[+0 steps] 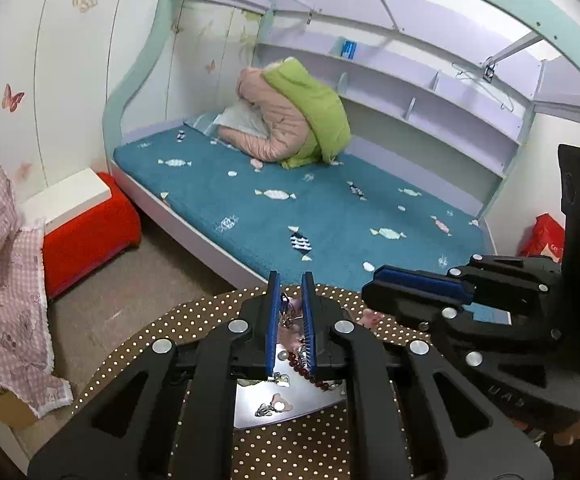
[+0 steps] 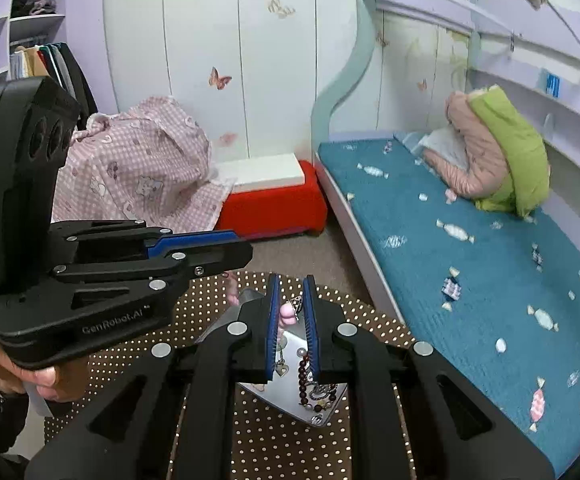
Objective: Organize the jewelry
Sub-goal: 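Carry both charms into the grey box and open both grippers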
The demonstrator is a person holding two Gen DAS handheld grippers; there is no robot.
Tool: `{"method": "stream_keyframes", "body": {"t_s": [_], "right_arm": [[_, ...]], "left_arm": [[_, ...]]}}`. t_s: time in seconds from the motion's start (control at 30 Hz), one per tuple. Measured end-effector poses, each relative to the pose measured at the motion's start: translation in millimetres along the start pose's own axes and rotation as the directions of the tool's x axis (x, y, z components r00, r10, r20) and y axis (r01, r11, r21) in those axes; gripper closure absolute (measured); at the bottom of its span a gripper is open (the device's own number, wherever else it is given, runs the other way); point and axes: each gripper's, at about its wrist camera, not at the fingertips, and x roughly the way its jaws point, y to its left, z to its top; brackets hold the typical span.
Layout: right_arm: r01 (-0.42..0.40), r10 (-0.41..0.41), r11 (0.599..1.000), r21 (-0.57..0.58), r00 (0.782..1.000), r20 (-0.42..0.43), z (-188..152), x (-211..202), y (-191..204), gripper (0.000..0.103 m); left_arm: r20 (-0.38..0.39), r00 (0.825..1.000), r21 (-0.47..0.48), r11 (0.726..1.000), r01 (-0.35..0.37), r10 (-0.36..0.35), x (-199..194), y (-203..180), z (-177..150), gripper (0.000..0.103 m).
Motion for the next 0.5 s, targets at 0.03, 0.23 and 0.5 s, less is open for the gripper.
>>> {"method": "stream_keyframes", "body": {"t_s": [0.03, 0.23, 0.5], "right_arm": [[0.005, -0.005, 1.000, 0.008, 1.000, -0.008, -1.1, 3.7, -2.3, 0.092], [0.034, -0.033, 0.998, 0.057, 0.999, -0.026, -9.7, 9.7, -8.2, 0.049], [0.069, -0.075, 0.986, 0.151, 0.997, 0.033, -14.1, -13.0, -21.5, 0.007]], "left_arm": [[-0.010, 1.000, -0.001, 1.000, -0.004, 0.004, 4.2, 1.0, -0.5, 0.092], [-0.023, 0.998, -0.027, 0.998, -0.054, 0.054, 11.5, 12.2, -9.1, 0.059], [0.053, 0.978, -0.066, 0.978, -0.197, 0.201, -21.5, 24.3, -18.5, 0.006]]}}
